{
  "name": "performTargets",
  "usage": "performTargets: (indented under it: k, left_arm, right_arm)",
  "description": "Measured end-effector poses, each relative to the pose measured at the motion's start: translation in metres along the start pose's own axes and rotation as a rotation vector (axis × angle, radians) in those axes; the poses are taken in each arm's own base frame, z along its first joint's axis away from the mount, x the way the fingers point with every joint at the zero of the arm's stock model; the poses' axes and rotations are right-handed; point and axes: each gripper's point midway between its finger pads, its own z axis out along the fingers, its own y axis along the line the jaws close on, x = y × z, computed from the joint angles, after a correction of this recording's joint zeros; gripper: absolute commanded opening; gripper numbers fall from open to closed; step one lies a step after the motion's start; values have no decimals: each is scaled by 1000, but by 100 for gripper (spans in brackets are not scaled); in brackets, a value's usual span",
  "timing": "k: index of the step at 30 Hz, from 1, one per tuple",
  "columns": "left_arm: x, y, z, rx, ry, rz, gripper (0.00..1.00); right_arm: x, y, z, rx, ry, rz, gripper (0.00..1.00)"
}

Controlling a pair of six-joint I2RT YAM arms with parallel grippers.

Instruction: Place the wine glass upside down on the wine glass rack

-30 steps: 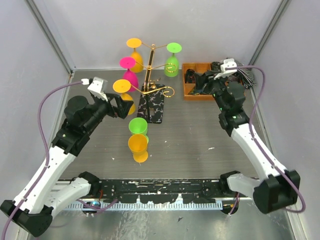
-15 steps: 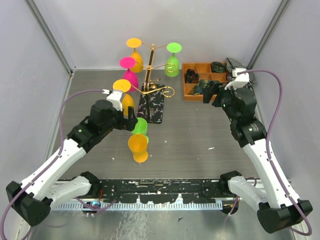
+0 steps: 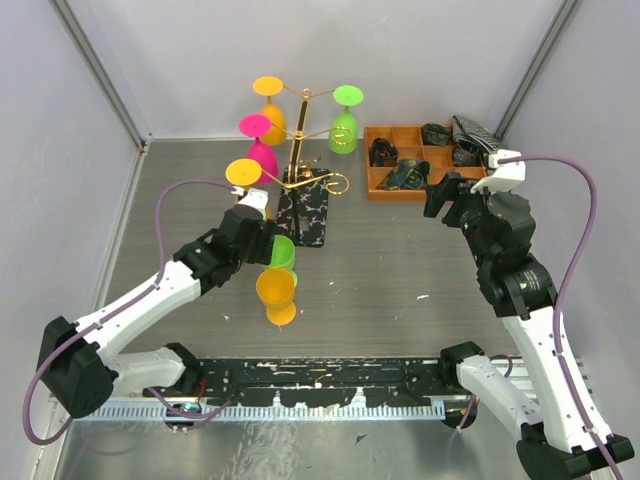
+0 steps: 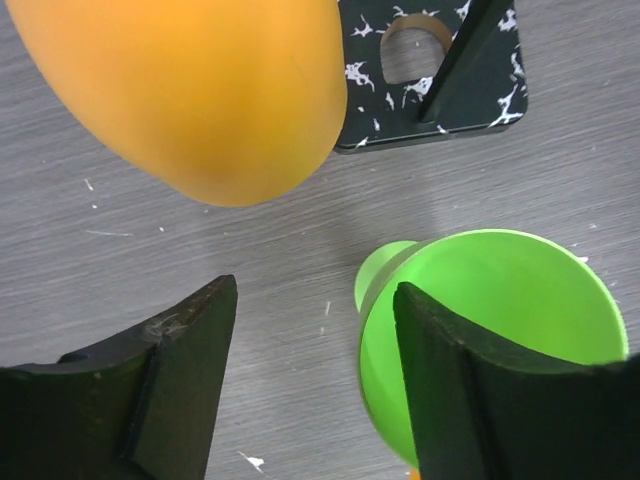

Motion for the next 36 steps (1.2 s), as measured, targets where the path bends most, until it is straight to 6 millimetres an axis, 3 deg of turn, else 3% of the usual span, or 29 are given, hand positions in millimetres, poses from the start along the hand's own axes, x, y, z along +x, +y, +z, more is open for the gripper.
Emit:
performTargets:
  k: [7, 8, 14, 18, 24, 30, 33, 36]
  left_arm:
    - [3, 1, 4, -20, 13, 16, 2]
    - [1, 1, 4, -19, 11, 15, 0]
    - [-18, -1, -8, -12, -5, 3, 0]
    - [-38, -7, -28, 51, -53, -17, 0]
    - [-94, -12, -102, 208, -217, -18, 0]
    - [-135, -10, -175, 329, -361, 21, 0]
    - [-148, -14, -206, 415, -459, 26, 0]
    - [-170, -18, -238, 492, -602, 25, 0]
  right_arm:
    - [6, -7, -1, 32, 23, -19, 80]
    - [7, -8, -1, 36, 25, -22, 80]
    - [9, -10, -2, 43, 33, -32, 80]
    - [10, -7, -2, 29, 41, -33, 79]
    - [17, 8, 1, -55, 79, -32, 78]
    - [17, 28, 5, -142, 98, 24, 77]
    - [11, 46, 3, -221, 102, 80, 77]
    - [-10, 73, 0, -339, 93, 149, 77]
